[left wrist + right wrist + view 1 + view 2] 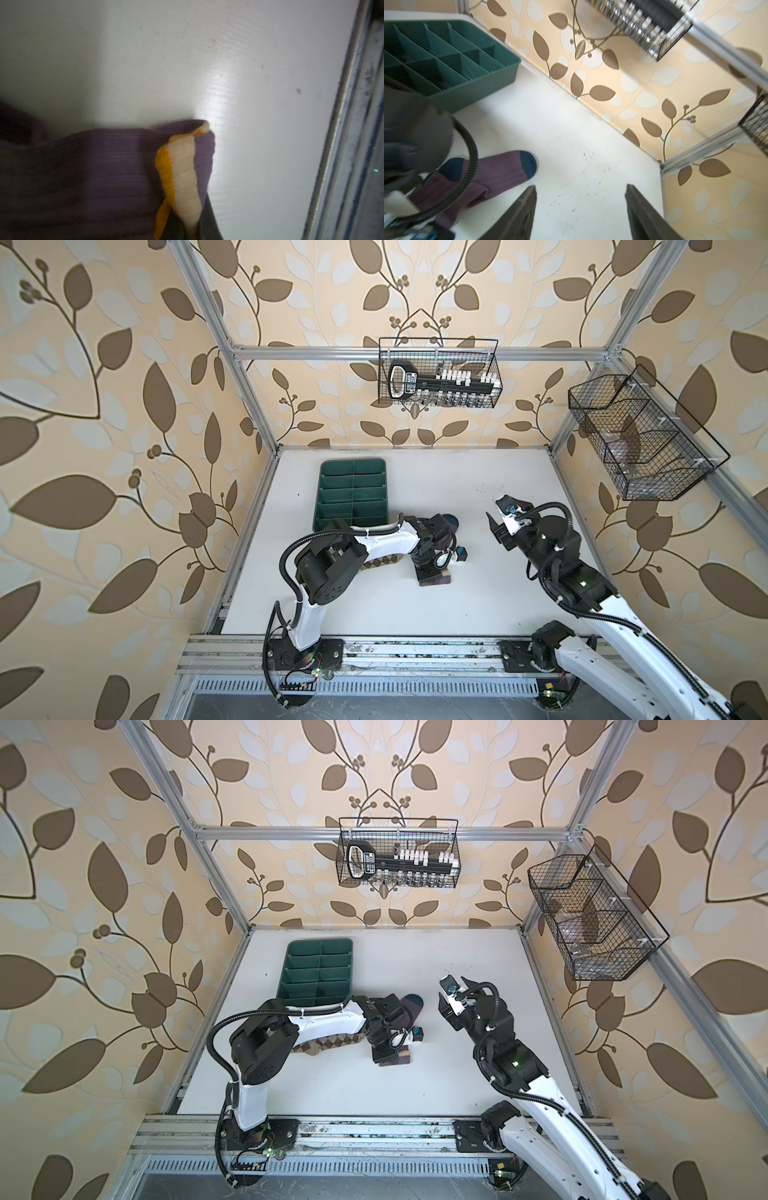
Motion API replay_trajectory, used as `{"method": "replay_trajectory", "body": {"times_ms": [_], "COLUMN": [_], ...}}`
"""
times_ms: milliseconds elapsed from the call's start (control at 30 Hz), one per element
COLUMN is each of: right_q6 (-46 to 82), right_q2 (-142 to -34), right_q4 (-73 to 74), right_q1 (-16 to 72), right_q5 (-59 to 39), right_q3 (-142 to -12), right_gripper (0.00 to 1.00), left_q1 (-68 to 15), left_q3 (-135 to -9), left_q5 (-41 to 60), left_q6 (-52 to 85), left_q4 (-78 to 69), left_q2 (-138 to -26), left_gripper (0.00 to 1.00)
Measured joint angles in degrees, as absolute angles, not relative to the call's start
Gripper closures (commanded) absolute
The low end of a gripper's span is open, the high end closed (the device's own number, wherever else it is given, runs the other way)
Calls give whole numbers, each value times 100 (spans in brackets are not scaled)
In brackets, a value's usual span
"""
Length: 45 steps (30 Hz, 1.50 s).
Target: Roll the socks
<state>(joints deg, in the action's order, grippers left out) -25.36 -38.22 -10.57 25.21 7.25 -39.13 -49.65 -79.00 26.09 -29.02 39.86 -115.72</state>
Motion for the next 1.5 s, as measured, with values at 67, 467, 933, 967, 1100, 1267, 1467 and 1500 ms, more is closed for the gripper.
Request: {"method": "replay_trajectory", "body": {"times_ms": [67,467,933,967,1100,1267,1467,1500], "right_q6": [-3026,-4438,-4683,-4700,-4615,-4534,-4316,-4287], "right_q2": [-3594,-5575,-7684,-7749,-8003,-8108,-8232,-8259], "right_q4": [-1404,-2058,-150,-106,-154,-386,-858,-930], "right_q1": [2663,5684,5522,5505,5459,5457,5306,5280], "right_q5": [-16,1120,1509,1522,1586,1483,1107,1057], "right_q3": [-3962,-2696,-2722,-2740,-2912,-3131,-3450,-3500], "right_gripper": [45,45,65,74,98,100,100,100], "left_q1": [-4834,-4528,-4497,-4493,-4484,-4480,-4412,-4372], "left_q3": [-8167,-8661,-8628,-8617,-8479,-8108,-7347,-7210], "left_q5": [2991,3962,4034,4042,3975,3691,2823,2598], "left_q6": [-2888,-2738,-2615,-2604,-2515,-2366,-2080,-2021], "left_q4": [4285,4849,4812,4799,4694,4355,3612,3463], "left_q2": [-11813,-12374,-12383,-12379,-12265,-11896,-10849,-10578], "left_gripper": [100,100,99,99,92,77,68,65]}}
